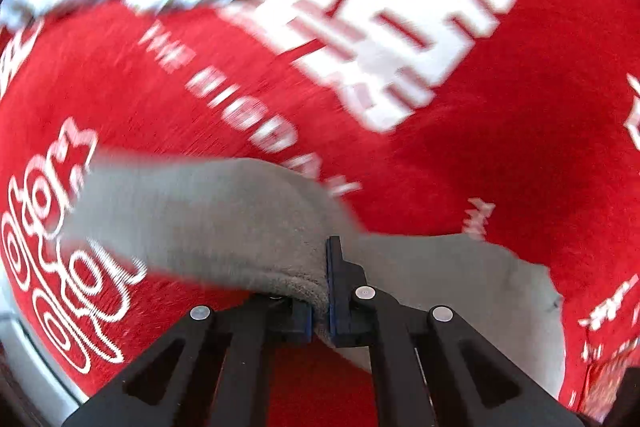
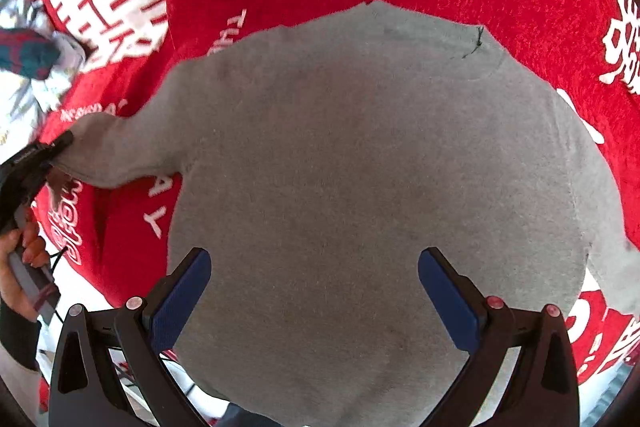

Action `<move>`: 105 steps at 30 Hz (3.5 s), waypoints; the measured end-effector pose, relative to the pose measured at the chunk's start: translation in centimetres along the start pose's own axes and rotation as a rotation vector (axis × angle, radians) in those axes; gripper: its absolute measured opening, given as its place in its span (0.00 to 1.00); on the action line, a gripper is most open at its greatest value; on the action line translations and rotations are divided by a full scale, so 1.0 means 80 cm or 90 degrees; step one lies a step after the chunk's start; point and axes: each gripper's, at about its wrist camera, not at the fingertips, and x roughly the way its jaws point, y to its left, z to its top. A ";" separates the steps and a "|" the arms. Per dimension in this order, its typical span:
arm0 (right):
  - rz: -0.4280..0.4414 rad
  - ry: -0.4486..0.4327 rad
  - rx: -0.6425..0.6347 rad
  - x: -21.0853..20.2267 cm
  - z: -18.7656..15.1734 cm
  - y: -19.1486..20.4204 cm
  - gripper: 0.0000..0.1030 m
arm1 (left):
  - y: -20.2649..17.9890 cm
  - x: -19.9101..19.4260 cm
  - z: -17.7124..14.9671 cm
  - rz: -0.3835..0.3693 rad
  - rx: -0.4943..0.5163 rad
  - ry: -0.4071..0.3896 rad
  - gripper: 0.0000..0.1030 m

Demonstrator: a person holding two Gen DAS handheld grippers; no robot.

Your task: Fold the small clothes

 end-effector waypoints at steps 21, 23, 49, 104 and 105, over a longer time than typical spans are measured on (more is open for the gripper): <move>-0.003 -0.004 0.145 -0.019 0.002 -0.213 1.00 | -0.419 0.066 -0.197 -0.133 0.377 0.173 0.06; -0.005 0.001 0.160 -0.016 -0.002 -0.226 1.00 | -0.419 0.079 -0.217 -0.116 0.396 0.195 0.06; -0.178 -0.095 -0.291 0.055 0.054 0.002 0.11 | -0.206 0.087 -0.120 0.156 0.274 0.161 0.86; 0.127 -0.093 0.409 0.017 -0.024 -0.300 0.22 | -0.237 0.084 -0.144 0.054 0.436 0.188 0.04; 0.125 -0.086 0.413 0.014 -0.030 -0.303 0.23 | -0.235 0.081 -0.144 0.057 0.429 0.194 0.04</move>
